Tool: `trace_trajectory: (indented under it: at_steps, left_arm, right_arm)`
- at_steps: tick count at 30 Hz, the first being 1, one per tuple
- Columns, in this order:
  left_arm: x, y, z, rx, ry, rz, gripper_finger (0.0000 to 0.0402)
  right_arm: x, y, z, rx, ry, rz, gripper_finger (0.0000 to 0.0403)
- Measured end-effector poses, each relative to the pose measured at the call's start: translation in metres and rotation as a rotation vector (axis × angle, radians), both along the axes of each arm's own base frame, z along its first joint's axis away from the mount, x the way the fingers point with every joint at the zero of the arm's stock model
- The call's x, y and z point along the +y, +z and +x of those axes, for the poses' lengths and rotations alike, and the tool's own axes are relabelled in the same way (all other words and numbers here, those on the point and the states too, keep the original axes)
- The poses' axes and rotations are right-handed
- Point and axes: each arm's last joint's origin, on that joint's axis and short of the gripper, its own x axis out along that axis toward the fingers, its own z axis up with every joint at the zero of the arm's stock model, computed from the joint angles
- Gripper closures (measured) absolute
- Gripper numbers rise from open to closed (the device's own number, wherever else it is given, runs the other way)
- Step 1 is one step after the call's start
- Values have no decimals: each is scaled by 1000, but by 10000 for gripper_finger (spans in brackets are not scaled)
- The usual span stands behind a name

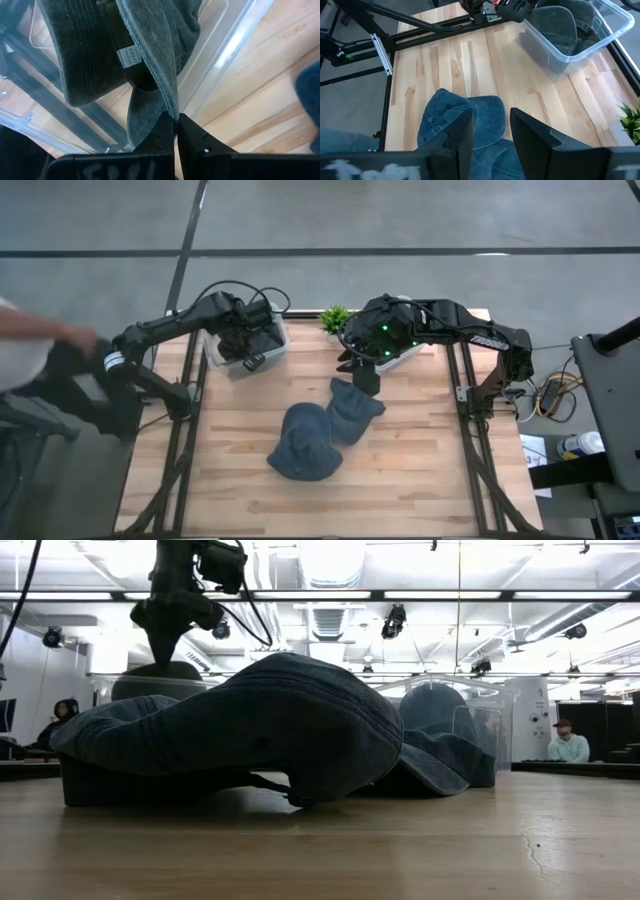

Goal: Pick & Place hat
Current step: Put the black cap into the left transparent bin

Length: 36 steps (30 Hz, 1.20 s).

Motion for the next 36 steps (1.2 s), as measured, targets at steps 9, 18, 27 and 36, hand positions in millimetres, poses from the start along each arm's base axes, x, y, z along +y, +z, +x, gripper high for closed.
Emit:
trace_trajectory:
  at_steps: [9, 18, 27, 36]
  left_arm:
    - [1, 0, 2, -26, 9, 0, 396]
    - [5, 1, 5, -32, -7, 75, 318]
    - [11, 9, -1, 40, 105, 373, 274]
    - [8, 24, -6, -60, 84, 426, 273]
  right_arm:
    - [0, 0, 0, 0, -2, 3, 280]
    - [1, 0, 0, 1, -4, 6, 280]
    - [3, -1, 0, 3, 4, 5, 280]
    - [3, -2, 1, 8, 7, 8, 280]
